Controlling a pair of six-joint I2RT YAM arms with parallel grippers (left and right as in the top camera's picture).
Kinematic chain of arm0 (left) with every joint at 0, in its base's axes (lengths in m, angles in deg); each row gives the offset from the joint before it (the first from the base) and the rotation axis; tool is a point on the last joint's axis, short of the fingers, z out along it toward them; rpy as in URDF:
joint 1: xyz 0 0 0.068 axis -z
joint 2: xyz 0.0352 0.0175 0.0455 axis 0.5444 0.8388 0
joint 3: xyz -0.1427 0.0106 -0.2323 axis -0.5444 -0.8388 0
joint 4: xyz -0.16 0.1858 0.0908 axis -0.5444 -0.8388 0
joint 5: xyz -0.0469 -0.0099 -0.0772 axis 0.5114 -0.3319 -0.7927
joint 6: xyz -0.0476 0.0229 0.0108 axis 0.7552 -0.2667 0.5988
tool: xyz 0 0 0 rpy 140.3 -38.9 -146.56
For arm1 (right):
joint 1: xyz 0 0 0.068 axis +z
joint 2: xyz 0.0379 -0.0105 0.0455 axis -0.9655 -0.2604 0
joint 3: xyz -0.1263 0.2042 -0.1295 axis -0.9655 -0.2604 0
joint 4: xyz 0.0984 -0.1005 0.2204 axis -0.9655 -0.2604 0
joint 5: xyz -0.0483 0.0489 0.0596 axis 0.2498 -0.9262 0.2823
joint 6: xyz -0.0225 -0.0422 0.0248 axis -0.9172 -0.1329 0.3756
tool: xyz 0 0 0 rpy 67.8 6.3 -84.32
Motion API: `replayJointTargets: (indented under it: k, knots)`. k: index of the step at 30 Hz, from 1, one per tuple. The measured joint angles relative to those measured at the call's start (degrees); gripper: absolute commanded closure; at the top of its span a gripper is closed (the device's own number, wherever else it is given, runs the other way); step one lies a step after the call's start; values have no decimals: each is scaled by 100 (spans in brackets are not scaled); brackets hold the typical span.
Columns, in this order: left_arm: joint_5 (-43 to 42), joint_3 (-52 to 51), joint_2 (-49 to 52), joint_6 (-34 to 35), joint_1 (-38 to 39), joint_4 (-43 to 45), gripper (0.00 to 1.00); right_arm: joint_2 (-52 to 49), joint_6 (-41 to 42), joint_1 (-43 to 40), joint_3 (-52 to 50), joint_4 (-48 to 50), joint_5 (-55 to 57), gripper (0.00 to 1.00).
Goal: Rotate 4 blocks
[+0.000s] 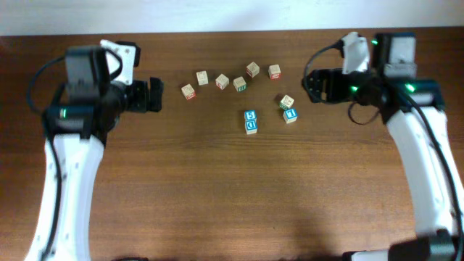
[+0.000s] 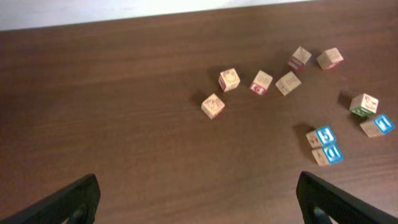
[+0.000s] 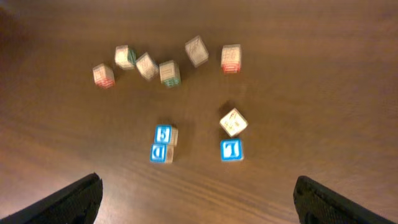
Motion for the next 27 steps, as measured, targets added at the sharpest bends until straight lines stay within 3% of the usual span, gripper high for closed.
replayJointTargets:
  k: [2,3,4,5,9,15,19,21,27]
  knots:
    - [-369,503,785,0,0,-238,1,-629,0,225,63,50,-22,6]
    - [-505,540,1075,0,0,-245,1,-990,0,354,81,129,-42,13]
    - [-590,540,1276,0,0,-256,1,-1353,-26,485,101,221,-39,27]
    - [-697,540,1488,0,0,-291,1,-1768,-2,629,111,269,-28,32]
    - [-918,542,1655,0,0,-411,1,-2806,382,1034,125,326,1121,31]
    - [-942,544,1655,0,0,-411,1,-3042,608,1071,179,518,1923,34]
    - [-942,544,1655,0,0,-411,1,-3067,597,1075,175,483,1985,76]
    - [-942,544,1655,0,0,-411,1,-3064,595,1075,188,304,1987,84]
    - [-944,544,1655,0,0,-413,1,-2758,675,1075,269,-1158,1801,85]
